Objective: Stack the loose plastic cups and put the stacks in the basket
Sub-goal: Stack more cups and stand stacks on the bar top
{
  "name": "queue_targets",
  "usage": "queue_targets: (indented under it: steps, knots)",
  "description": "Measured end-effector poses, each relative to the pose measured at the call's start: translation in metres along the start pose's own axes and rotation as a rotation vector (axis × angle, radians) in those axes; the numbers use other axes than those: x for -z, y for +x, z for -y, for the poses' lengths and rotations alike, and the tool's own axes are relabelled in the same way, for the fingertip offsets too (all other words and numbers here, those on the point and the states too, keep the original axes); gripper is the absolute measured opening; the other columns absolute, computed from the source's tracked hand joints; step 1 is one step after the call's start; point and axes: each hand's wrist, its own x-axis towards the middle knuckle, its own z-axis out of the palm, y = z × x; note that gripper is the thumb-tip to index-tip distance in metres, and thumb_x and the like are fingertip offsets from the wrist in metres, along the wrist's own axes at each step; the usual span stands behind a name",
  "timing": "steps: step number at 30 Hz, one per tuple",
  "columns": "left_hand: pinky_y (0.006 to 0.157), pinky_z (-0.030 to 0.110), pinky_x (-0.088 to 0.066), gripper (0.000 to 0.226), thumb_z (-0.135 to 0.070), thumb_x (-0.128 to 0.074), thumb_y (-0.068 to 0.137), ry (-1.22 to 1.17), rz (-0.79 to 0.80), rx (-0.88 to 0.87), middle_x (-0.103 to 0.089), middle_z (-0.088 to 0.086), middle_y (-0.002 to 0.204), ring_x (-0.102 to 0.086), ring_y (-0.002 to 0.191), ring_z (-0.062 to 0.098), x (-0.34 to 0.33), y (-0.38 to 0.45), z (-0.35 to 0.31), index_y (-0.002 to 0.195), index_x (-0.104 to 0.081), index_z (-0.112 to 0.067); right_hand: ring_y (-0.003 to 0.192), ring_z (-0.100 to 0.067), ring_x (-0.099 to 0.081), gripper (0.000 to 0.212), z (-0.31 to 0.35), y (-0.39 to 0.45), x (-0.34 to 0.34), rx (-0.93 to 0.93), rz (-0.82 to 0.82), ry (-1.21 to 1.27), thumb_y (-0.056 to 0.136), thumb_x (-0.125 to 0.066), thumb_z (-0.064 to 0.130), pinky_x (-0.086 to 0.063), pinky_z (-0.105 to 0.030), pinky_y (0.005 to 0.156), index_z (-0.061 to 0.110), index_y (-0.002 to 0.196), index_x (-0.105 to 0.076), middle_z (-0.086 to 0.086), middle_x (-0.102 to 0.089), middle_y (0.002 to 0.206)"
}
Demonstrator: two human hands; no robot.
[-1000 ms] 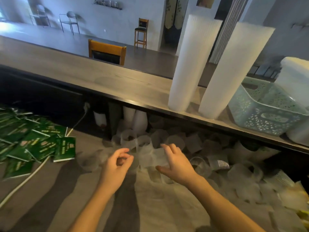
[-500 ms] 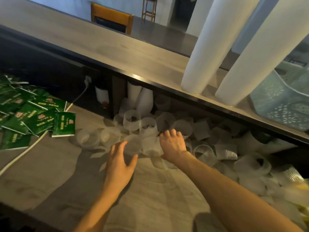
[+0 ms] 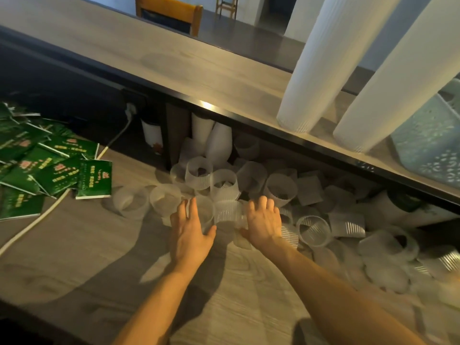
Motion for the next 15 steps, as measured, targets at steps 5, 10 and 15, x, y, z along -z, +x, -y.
queue_targets:
  steps: [5,10,15]
  knots:
    - [0.093,0.047,-0.047,0.096,-0.047,-0.076,0.076,0.132,-0.015,0.038,-0.035,0.012,0.148,-0.038,0.126,0.035,-0.003,0.004,-0.002,0.151,-0.026,-0.015,0.122,-0.029,-0.044,0.068,-0.005,-0.008,-0.001,0.02,-0.115,0.111,0.087,-0.065,0.05,-0.041,-0.039,0.101,0.011,0.137,-0.04,-0.009,-0.043,0.133]
    - [0.09,0.045,-0.047,0.096,-0.05,-0.071,0.081,0.146,-0.003,0.089,-0.034,0.011,0.15,-0.035,0.13,0.032,0.0,0.011,-0.005,0.153,-0.02,-0.016,0.118,-0.031,-0.048,0.072,-0.016,-0.021,0.007,0.063,-0.129,0.234,0.085,-0.069,0.04,-0.044,-0.038,0.094,0.005,0.14,-0.04,-0.011,-0.048,0.126]
    - [0.086,0.045,-0.048,0.088,-0.048,-0.075,0.077,0.208,0.038,0.087,-0.039,0.01,0.138,-0.038,0.123,0.031,0.005,0.012,-0.004,0.148,-0.03,-0.019,0.119,-0.035,-0.047,0.081,-0.028,-0.031,0.022,0.086,-0.159,0.241,0.083,-0.072,0.036,-0.05,-0.04,0.084,0.005,0.147,-0.033,-0.013,-0.042,0.128]
